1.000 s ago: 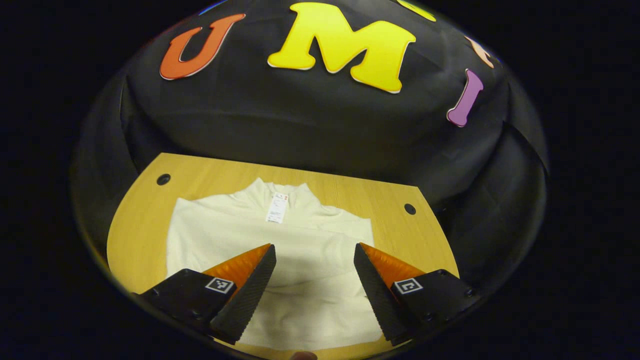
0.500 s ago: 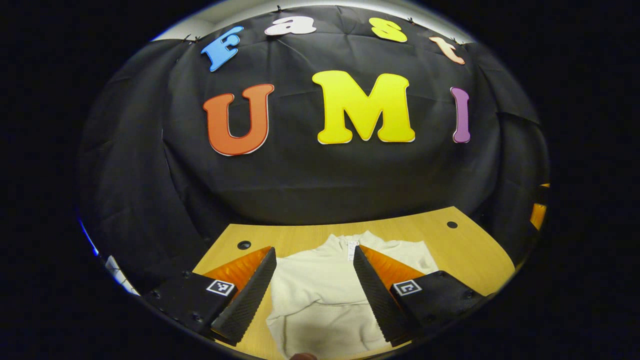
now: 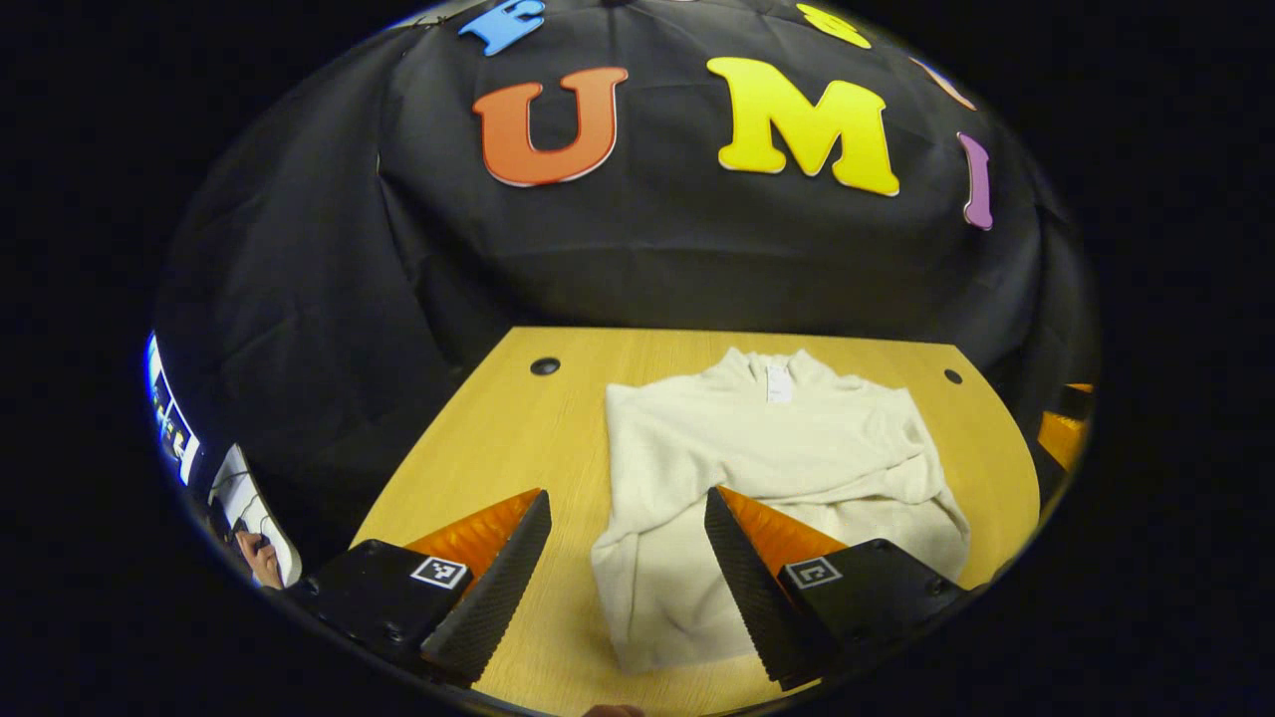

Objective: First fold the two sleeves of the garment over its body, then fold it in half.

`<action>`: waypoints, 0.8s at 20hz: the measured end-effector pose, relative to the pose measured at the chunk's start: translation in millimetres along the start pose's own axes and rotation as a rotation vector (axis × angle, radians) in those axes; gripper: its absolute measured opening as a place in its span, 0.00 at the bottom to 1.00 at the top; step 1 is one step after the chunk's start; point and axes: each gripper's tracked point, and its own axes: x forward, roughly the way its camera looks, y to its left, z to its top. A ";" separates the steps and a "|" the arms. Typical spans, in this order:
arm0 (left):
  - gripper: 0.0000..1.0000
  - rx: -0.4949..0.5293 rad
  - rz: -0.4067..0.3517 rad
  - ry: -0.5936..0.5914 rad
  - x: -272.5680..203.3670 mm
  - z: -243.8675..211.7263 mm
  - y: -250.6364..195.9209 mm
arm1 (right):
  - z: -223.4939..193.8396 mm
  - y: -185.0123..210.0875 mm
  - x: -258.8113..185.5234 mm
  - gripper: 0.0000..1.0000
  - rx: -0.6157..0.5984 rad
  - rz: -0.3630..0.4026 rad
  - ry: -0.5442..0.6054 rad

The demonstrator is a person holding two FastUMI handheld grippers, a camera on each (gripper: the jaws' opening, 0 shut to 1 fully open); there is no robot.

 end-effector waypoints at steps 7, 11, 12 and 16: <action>0.99 -0.064 -0.003 0.299 21.5 -111.9 5.6 | -79.3 -20.2 21.4 0.96 0.103 -0.024 0.276; 0.99 -0.116 -0.009 0.440 30.9 -149.6 2.4 | -135.5 -25.0 31.2 0.95 0.068 -0.035 0.441; 1.00 -0.131 -0.009 0.479 30.5 -159.3 0.2 | -150.5 -25.3 33.7 0.95 0.063 -0.045 0.485; 0.99 -0.166 -0.026 0.593 31.6 -181.2 -16.9 | -198.5 -13.4 29.6 0.97 0.166 -0.002 0.649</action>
